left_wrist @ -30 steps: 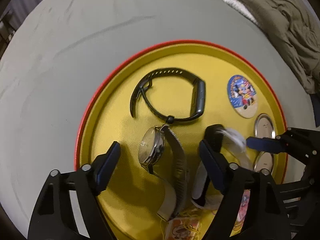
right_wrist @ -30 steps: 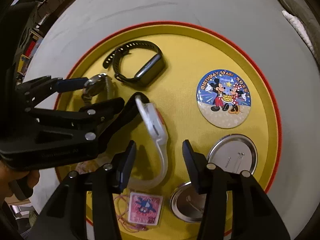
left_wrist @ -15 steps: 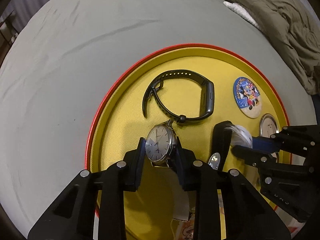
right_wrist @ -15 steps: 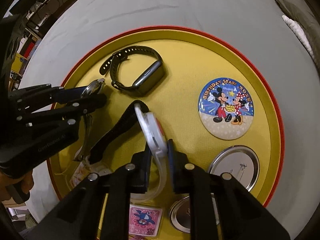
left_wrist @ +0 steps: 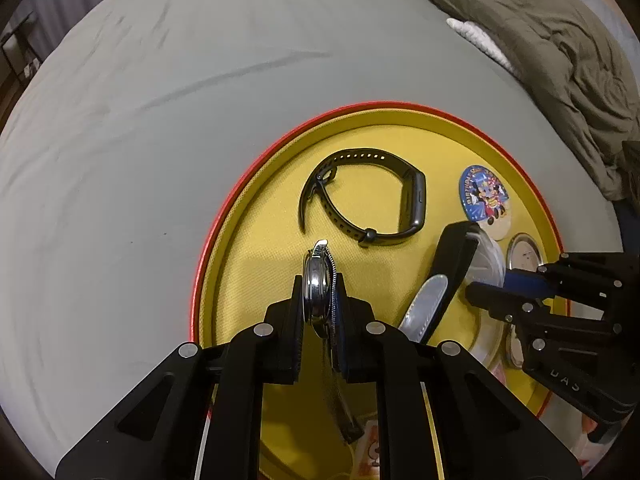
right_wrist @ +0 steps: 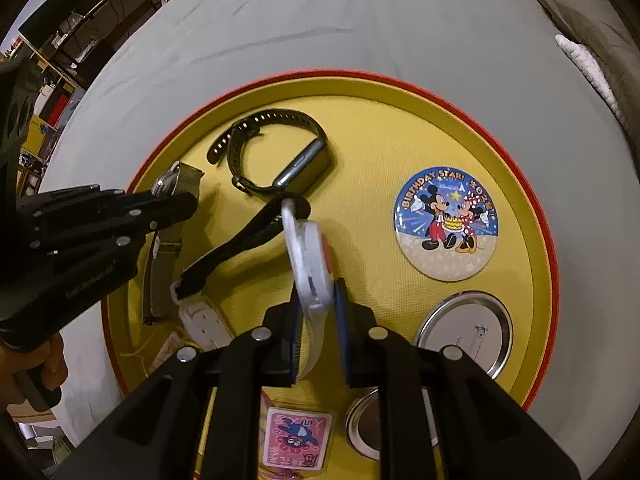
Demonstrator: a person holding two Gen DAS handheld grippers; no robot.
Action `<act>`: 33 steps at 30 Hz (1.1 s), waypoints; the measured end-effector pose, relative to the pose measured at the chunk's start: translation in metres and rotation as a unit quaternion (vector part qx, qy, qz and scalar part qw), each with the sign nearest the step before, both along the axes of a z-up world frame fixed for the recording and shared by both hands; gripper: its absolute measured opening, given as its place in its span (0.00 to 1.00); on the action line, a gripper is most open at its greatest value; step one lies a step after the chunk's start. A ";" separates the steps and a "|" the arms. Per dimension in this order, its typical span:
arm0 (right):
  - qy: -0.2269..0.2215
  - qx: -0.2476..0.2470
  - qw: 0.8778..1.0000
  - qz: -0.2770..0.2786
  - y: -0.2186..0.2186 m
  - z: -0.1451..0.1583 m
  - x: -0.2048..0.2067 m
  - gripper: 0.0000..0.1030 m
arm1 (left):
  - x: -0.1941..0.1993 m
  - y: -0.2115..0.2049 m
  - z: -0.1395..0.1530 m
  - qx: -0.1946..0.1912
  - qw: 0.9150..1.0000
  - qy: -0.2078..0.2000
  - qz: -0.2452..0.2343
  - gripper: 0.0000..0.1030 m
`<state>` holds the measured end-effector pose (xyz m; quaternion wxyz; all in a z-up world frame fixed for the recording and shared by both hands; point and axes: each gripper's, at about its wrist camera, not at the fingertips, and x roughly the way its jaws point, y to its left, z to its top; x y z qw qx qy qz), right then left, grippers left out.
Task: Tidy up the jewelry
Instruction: 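Grasp the silver mesh watch with the left tool while the right tool grasps the white headphones, then lift the watch with the left tool while the right tool lifts the headphones out of the tray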
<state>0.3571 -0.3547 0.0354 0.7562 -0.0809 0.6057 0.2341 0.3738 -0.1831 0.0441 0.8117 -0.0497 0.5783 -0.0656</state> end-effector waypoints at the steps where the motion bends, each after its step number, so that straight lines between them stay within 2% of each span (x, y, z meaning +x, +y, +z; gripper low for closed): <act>1: -0.003 0.000 1.000 -0.001 0.000 0.002 -0.001 0.15 | -0.001 0.001 0.001 0.000 1.000 -0.003 0.001 0.12; 13: -0.024 0.002 1.000 -0.011 -0.004 0.027 -0.014 0.15 | -0.017 0.013 0.035 -0.020 0.999 -0.033 0.009 0.12; 23: -0.061 0.004 0.998 -0.016 0.004 0.070 -0.037 0.15 | -0.044 0.032 0.093 -0.030 0.996 -0.082 0.022 0.12; 33: -0.101 0.020 0.995 0.006 0.052 0.121 -0.074 0.15 | -0.093 0.081 0.148 -0.037 0.991 -0.120 0.048 0.12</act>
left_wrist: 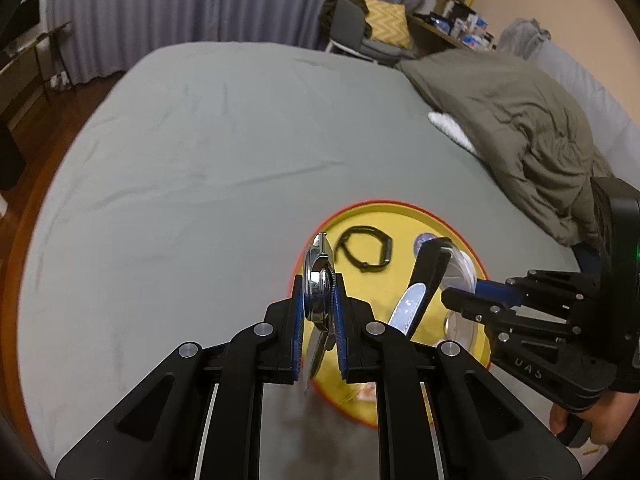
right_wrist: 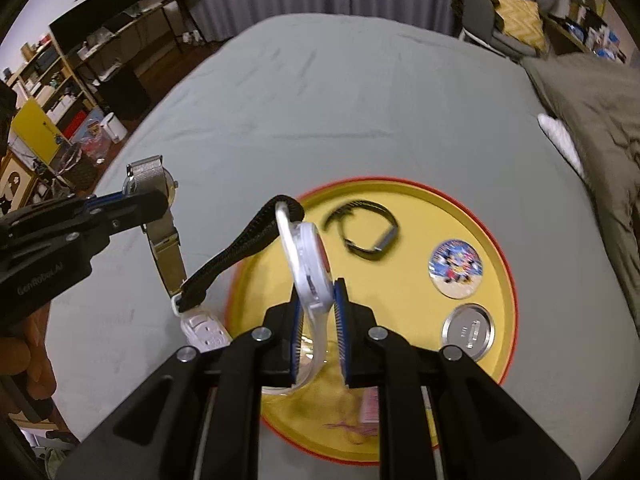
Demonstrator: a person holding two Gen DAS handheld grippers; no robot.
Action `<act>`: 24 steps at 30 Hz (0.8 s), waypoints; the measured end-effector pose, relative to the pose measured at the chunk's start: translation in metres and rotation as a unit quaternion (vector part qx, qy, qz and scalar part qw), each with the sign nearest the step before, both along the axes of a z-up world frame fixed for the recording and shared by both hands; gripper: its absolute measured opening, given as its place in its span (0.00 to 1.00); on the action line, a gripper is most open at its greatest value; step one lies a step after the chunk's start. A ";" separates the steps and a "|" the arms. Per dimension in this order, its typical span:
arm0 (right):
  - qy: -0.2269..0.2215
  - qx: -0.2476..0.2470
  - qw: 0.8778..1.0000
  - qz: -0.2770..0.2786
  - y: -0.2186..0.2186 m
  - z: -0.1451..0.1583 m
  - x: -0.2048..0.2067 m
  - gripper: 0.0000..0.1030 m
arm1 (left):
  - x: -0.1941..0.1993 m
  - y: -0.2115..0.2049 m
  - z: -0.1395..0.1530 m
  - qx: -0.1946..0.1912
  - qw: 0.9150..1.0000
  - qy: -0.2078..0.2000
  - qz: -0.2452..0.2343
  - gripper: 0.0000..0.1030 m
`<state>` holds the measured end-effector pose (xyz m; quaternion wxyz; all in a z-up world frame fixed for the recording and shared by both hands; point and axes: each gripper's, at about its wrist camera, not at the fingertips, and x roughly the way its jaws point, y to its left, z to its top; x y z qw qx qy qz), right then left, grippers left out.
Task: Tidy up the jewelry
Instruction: 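Lift the watch with the left tool while the right tool lifts the headphones out of the tray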
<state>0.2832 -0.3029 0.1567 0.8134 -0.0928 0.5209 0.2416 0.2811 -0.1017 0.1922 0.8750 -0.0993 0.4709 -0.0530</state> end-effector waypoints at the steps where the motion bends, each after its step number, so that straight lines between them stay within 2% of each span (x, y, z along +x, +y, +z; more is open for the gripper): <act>1: -0.002 0.001 1.000 0.006 0.009 0.003 -0.004 0.15 | -0.006 0.007 0.004 -0.001 1.000 -0.002 0.005 0.12; 7: 0.002 0.012 0.999 0.045 0.075 0.011 -0.022 0.15 | -0.043 0.073 0.015 0.012 0.998 -0.003 0.056 0.12; 12: 0.013 0.021 0.996 0.083 0.141 0.004 -0.031 0.15 | -0.066 0.126 0.005 0.027 0.994 0.012 0.101 0.12; 16: 0.026 0.020 0.993 0.113 0.188 -0.012 -0.038 0.15 | -0.081 0.169 -0.015 0.033 0.990 0.034 0.136 0.12; 24: 0.074 -0.003 0.987 0.145 0.267 -0.073 -0.035 0.15 | -0.096 0.224 -0.074 0.032 0.981 0.087 0.168 0.12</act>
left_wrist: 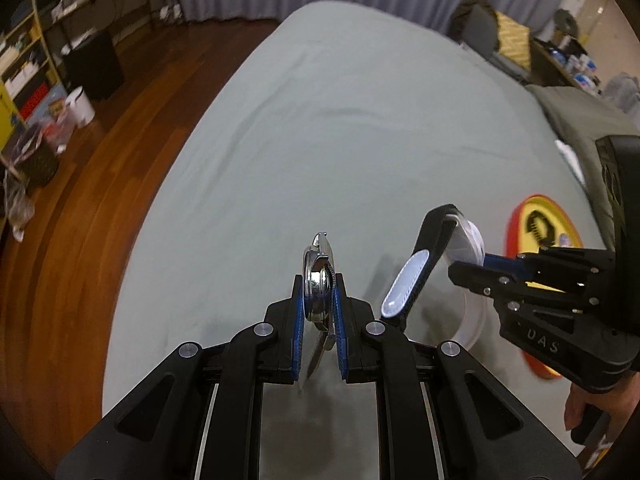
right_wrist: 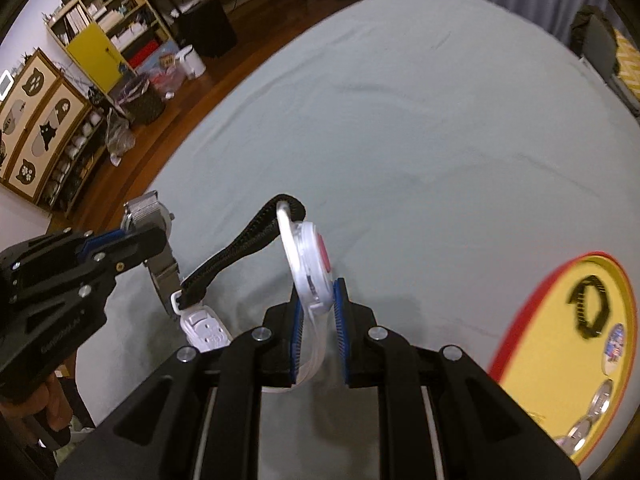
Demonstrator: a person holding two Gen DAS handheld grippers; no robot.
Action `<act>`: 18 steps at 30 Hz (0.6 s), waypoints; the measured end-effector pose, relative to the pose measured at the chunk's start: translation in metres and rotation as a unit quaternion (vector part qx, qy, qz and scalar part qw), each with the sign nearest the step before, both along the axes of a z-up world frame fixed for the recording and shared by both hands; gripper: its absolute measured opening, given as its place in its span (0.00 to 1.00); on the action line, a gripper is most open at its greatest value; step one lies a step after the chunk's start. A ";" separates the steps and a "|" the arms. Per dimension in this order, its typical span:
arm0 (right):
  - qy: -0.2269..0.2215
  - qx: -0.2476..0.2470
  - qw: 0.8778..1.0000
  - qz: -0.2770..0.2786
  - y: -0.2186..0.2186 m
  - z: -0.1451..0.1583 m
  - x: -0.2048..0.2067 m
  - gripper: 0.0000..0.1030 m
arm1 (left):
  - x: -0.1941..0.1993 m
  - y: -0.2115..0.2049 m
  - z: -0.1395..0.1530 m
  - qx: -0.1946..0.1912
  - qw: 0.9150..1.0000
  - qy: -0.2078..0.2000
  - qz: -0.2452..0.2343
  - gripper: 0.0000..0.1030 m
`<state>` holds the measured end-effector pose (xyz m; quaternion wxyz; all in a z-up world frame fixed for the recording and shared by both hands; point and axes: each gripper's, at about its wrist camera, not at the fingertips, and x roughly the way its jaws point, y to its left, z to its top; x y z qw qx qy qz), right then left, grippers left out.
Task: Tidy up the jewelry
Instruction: 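Lift the watch with the left tool while the right tool lifts the headphones out of the tray, then open both tools to drop the watch and headphones onto the bedspread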
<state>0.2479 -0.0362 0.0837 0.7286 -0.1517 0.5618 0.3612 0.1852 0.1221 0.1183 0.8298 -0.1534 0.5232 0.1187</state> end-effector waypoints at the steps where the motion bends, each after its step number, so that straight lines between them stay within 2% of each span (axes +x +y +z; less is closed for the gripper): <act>1: 0.005 -0.005 1.000 0.003 0.005 -0.008 0.001 0.15 | -0.001 0.006 -0.010 -0.005 1.000 0.009 0.003 0.12; 9: 0.027 -0.047 0.998 0.025 0.035 -0.054 0.005 0.15 | -0.003 0.026 -0.052 -0.026 0.999 0.039 0.024 0.12; 16: 0.032 -0.049 0.998 0.025 0.033 -0.065 0.008 0.15 | 0.002 0.027 -0.070 -0.029 0.998 0.054 0.020 0.14; 18: 0.036 -0.047 0.998 0.024 0.033 -0.064 0.010 0.15 | 0.002 0.026 -0.072 -0.023 0.998 0.061 0.021 0.27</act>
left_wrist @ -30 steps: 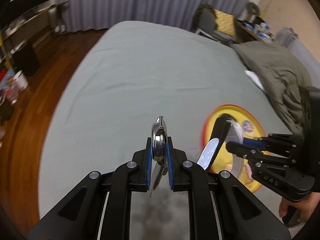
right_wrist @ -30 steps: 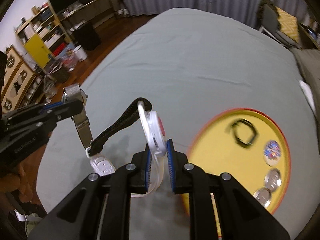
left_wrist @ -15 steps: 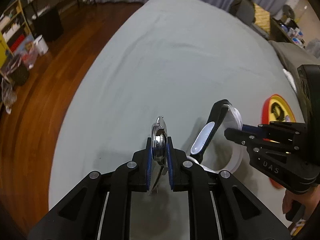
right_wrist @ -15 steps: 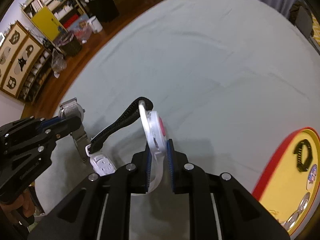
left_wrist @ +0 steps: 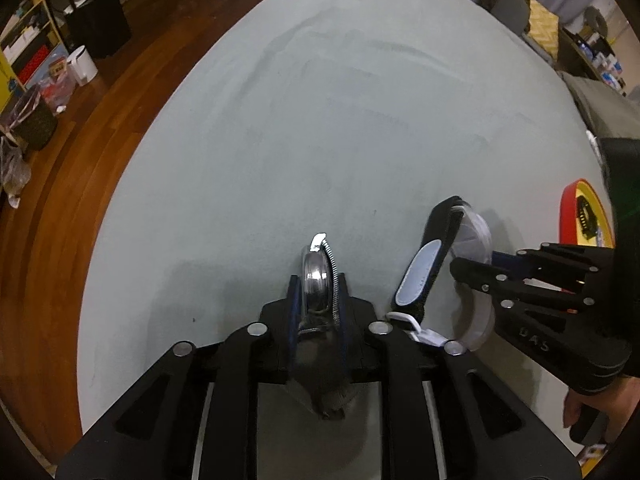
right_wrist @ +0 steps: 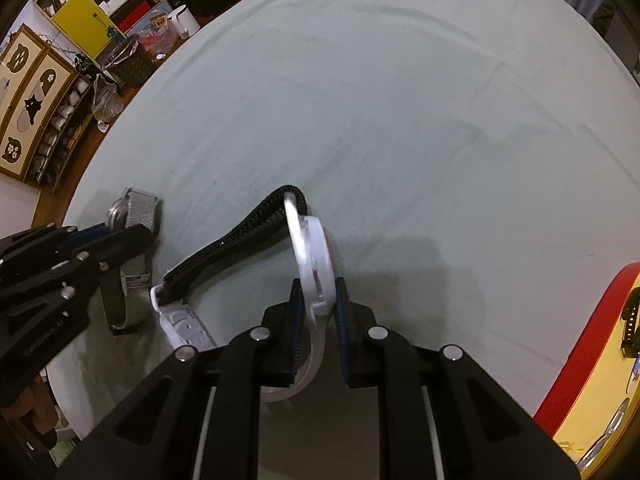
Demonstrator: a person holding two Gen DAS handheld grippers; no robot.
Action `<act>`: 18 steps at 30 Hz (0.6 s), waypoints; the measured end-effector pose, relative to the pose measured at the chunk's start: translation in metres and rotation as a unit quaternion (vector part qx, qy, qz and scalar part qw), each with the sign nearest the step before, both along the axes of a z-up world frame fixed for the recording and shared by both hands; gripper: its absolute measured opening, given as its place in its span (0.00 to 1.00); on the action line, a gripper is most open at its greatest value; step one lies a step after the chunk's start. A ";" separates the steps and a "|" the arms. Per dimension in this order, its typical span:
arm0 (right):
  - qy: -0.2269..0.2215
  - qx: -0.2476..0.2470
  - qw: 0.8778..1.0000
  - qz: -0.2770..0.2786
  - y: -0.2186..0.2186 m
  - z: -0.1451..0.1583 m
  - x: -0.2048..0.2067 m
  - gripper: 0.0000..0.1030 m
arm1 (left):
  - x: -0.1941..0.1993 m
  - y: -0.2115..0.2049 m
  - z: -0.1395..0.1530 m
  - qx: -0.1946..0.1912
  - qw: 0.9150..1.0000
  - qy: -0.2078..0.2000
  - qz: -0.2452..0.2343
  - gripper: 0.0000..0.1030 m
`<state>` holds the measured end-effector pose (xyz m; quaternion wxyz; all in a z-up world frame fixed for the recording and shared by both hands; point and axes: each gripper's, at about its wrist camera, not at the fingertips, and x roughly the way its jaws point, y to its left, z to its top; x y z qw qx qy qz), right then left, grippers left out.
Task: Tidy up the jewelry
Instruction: 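Open both tools to drop the watch and headphones onto the bedspread, then move both open tools back over the yellow tray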
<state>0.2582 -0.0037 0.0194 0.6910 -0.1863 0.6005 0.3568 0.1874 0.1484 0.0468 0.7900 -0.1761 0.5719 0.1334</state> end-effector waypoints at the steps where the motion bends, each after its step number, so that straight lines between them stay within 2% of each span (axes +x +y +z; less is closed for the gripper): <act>1: 0.002 0.001 1.000 0.000 -0.001 0.000 0.001 0.15 | 0.000 0.000 0.001 0.003 1.000 0.002 0.005 0.46; 2: 0.003 0.002 1.000 0.000 -0.002 0.001 0.002 0.15 | 0.000 0.000 0.003 0.003 1.000 -0.005 0.008 0.57; 4: 0.008 0.010 1.000 0.000 -0.003 0.002 0.003 0.33 | -0.001 -0.002 0.011 0.009 1.000 -0.016 0.012 0.61; 5: 0.007 0.013 1.000 0.000 -0.008 0.003 0.004 0.69 | -0.002 -0.004 0.017 0.015 1.000 -0.020 0.014 0.64; 6: -0.008 0.008 1.000 -0.007 -0.010 0.007 0.005 0.83 | -0.003 -0.004 0.021 0.017 0.999 -0.026 0.017 0.65; 11: -0.014 0.037 0.999 -0.026 -0.028 0.027 0.012 0.83 | -0.008 -0.008 0.048 0.038 0.998 -0.044 0.035 0.80; 18: -0.053 0.063 0.994 -0.066 -0.076 0.075 0.030 0.86 | -0.001 -0.035 0.097 0.039 0.995 -0.082 0.047 0.91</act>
